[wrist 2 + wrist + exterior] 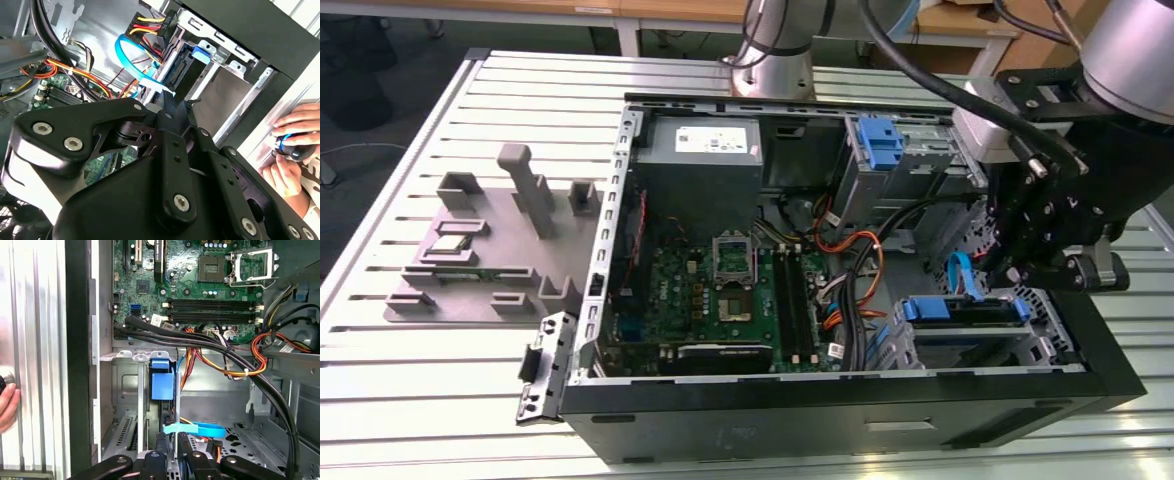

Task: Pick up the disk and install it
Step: 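Insert the first disk wire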

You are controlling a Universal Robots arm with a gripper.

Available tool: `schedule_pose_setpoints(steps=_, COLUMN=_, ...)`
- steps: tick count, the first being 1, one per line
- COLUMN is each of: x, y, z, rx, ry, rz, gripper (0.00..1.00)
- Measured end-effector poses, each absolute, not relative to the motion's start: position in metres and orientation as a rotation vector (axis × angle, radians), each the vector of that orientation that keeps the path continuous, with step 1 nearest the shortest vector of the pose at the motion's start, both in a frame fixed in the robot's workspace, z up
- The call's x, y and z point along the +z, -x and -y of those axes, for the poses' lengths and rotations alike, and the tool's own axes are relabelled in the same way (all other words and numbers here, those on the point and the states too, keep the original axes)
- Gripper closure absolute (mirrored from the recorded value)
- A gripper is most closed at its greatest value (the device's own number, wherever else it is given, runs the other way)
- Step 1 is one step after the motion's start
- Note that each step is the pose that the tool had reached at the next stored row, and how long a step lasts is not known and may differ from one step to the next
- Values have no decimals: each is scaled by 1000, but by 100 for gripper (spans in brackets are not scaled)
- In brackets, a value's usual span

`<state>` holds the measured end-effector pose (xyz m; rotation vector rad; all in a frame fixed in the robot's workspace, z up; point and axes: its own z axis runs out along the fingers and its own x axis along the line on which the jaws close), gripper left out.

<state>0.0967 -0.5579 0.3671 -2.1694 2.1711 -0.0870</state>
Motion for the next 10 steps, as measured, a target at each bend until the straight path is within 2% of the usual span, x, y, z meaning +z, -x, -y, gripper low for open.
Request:
schedule_pose_setpoints(steps=6, x=367, y=-97, z=558, rx=-84, ry=2171, rz=-2172, gripper=76)
schedule_pose_setpoints(steps=10, x=367, y=-98, z=558, rx=-13, ry=2204, rz=-2206, gripper=76)
